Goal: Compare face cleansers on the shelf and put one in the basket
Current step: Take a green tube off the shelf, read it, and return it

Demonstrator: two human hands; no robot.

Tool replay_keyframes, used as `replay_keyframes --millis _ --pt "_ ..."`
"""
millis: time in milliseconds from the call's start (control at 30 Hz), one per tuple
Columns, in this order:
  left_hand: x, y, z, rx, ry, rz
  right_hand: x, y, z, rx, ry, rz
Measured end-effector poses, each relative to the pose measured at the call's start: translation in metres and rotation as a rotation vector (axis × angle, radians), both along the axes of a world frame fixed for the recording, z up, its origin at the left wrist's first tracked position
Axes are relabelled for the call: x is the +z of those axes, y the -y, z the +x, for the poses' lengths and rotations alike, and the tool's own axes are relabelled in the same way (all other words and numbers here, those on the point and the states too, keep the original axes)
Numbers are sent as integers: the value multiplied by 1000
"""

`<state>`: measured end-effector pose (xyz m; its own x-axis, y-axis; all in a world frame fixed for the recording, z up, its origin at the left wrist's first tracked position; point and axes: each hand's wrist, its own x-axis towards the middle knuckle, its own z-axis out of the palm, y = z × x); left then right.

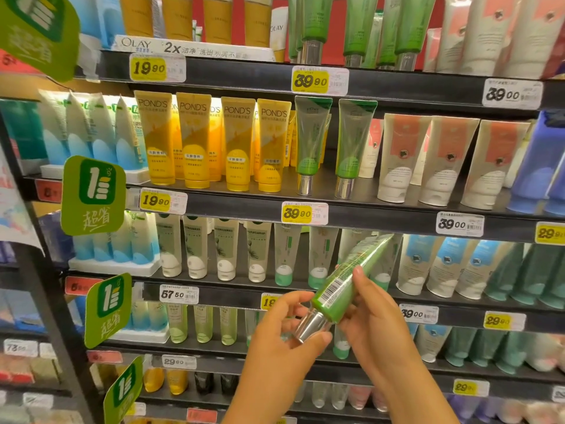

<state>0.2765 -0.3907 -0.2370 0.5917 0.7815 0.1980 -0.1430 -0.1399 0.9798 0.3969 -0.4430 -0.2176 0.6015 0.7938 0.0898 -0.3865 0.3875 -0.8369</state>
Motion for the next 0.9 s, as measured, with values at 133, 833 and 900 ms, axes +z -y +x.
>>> replay_keyframes --millis 133,833,900 --pt "6 -4 -4 -67 15 -76 10 -4 -2 28 5 -40" --pt "60 -32 -36 -731 352 -1008 55 -24 -28 59 -207 -72" --pt "59 -35 -36 -741 364 -1031 55 -24 -30 56 -223 -70"
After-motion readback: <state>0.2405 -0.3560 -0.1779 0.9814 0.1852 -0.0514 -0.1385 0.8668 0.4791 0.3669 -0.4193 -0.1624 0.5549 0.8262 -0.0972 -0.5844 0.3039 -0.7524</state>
